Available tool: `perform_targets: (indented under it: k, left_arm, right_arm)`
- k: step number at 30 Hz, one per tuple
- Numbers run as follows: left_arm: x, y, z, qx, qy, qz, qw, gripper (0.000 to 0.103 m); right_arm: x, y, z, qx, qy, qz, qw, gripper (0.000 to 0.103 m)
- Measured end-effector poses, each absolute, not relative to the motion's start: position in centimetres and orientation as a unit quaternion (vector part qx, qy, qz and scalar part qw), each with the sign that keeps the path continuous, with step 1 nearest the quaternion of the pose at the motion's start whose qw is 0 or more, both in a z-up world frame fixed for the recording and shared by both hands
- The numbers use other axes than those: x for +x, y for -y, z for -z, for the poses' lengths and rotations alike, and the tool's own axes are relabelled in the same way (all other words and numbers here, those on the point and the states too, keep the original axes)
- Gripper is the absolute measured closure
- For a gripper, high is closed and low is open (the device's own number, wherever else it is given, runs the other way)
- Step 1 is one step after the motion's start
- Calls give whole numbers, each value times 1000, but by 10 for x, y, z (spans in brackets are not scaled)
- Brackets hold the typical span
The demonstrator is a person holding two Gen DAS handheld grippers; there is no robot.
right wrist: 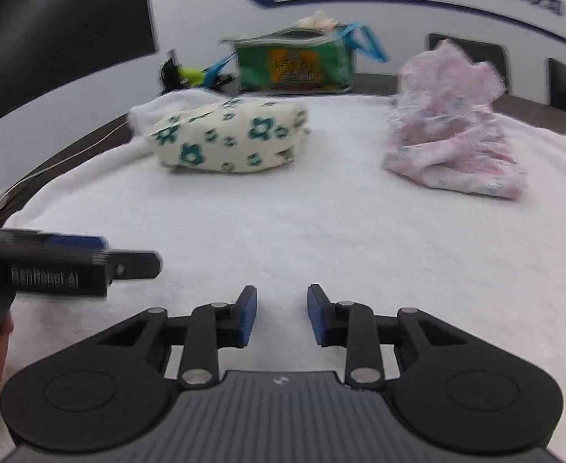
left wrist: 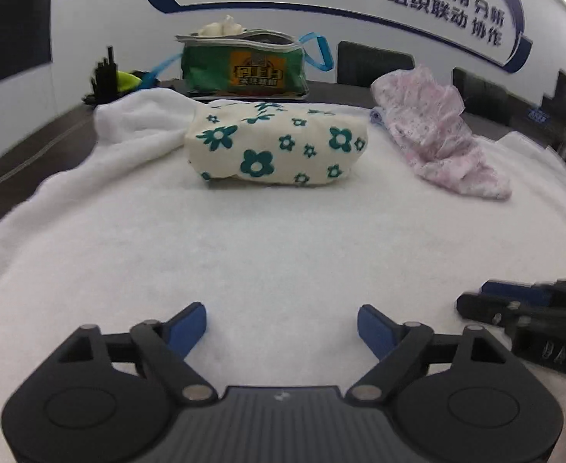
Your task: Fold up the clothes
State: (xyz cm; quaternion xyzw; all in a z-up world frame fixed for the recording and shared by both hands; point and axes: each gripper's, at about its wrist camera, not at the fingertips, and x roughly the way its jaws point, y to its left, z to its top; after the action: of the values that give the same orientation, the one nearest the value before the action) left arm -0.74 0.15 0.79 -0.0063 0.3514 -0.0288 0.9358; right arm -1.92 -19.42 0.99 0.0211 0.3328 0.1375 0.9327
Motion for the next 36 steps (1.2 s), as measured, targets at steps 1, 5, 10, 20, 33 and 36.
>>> perform_targets:
  k: [1,5,10,20,33,36]
  left_arm:
    - [-10,1,-7,-6,-350,27,936,9]
    - [-9,6,-4,8,-343,25,939,4]
    - [-6,8,0,12,-346,21,938,0]
    - [-6,10,-3,10,-345,6,938,0]
    - [-4,8,1,8,-346,11,938,0]
    - [-5,7,2,7,-344,12,939,0]
  right_arm:
    - [-21,196,-11,32,-334,-132,933,68]
    - [-23,189,-7,-5,-315,-64,947,21]
    - [-17,194,-1,8,-336,-9,942,1]
    - [-19,193,2,-8,-339,2,941,0]
    - [-15,194,3,4,-340,0,940,0]
    - [-19,191,3,2,-339,14,941,0]
